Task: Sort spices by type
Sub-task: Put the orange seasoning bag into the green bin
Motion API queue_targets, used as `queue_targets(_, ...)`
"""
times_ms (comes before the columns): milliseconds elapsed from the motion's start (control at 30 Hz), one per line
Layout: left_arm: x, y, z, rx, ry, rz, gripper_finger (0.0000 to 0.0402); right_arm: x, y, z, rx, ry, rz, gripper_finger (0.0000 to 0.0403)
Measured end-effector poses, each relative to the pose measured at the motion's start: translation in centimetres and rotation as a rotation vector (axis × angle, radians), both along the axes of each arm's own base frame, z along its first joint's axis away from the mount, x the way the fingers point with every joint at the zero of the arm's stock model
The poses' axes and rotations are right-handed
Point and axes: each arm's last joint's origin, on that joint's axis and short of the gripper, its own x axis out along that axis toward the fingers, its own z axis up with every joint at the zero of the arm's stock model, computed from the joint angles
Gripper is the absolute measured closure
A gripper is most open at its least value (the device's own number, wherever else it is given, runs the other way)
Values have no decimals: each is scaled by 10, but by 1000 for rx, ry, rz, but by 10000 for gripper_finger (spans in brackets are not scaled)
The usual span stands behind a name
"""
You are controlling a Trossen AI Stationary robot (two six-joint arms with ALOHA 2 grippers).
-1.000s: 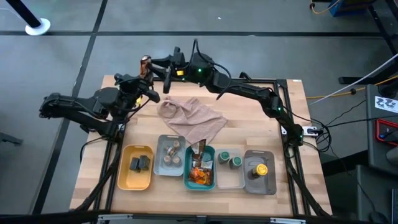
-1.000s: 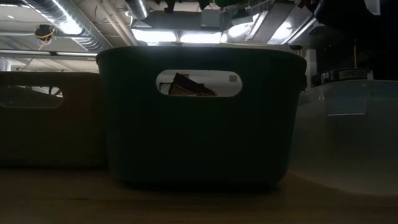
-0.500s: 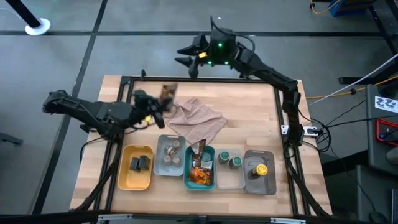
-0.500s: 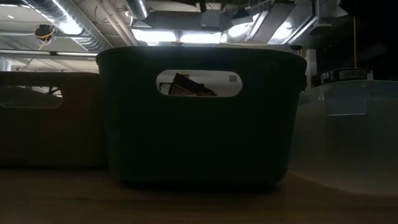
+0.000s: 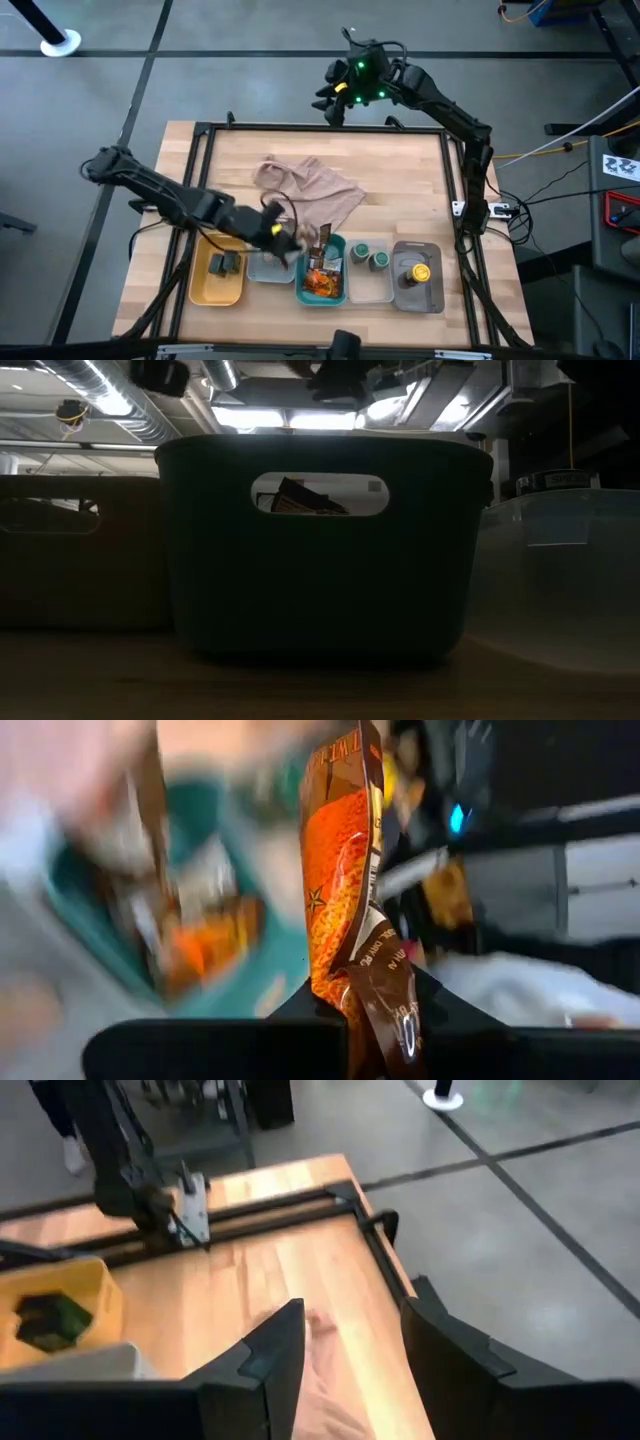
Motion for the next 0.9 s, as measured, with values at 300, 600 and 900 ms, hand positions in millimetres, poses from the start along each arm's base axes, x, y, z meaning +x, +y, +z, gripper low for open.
queue_targets(300, 20, -36, -32, -426, 200, -127, 390, -1, -1, -1, -57, 29, 4, 235)
queue_targets(600, 41, -32, -56, -600, 312, -23, 388, 0, 0, -1, -56, 28, 7, 235)
queue_targets(900, 47, -4, -68, -639, 405, 136, 357, 0, 0, -2, -58, 32, 9, 235)
